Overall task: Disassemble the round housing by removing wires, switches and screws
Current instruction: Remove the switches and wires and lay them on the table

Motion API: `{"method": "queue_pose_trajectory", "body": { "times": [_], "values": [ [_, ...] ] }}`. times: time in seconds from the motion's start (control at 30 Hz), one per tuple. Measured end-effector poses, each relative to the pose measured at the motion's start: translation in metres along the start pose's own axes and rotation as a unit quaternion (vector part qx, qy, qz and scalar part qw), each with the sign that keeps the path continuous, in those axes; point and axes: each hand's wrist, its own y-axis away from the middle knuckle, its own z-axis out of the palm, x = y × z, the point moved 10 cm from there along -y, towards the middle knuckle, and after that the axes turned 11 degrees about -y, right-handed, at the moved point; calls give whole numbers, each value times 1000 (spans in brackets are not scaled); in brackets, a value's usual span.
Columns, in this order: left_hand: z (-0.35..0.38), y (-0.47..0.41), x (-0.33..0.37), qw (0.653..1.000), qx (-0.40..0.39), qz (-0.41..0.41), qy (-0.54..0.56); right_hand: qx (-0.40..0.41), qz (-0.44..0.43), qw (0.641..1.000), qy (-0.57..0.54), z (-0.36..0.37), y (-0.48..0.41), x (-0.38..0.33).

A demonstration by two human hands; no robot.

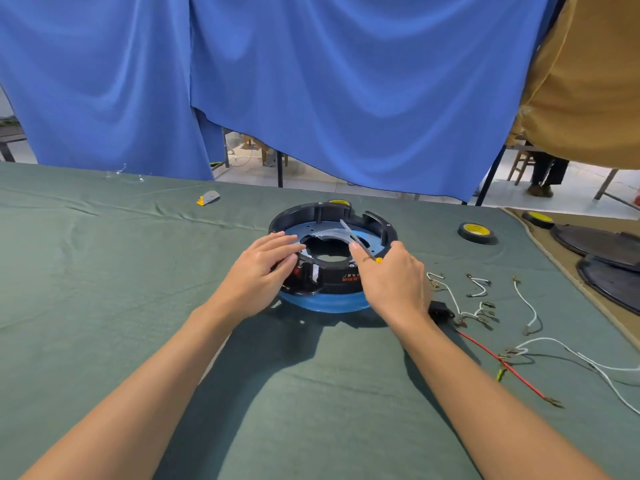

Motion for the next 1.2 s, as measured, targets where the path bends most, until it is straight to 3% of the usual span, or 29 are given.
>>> {"method": "queue_pose_trajectory", "body": {
  "times": [0.2, 0.37, 0.5, 0.57, 0.7, 0.93, 1.0, 1.13, 1.2],
  "values": [
    [-4, 4, 12, 999, 3, 11, -47, -47, 41, 995, -74, 11, -4, 7],
    [-5, 8, 28, 989, -1, 63, -137, 39, 54, 997, -28, -11, -10, 9],
    [-9, 2, 23, 981, -17, 82, -175, 54, 39, 997, -50, -7, 5, 7],
    [-7, 2, 18, 984, -25, 63, -162, 14, 19, 997, -78, 6, 10, 4],
    [-10, 6, 31, 970, 38, 79, -226, -90, 36, 986, -132, 25, -1, 7],
    [-8, 8, 62, 929, 68, 119, -343, -77, -1, 992, -101, 25, -8, -12],
    [-5, 9, 68, 919, 68, 121, -370, -115, 1, 981, -154, 32, -6, -14],
    [-3, 12, 76, 895, 66, 135, -421, -222, 84, 933, -270, 40, -4, -9],
    [-2, 12, 78, 886, 59, 141, -438, -203, 88, 937, -272, 30, -6, -6]
  ]
}}
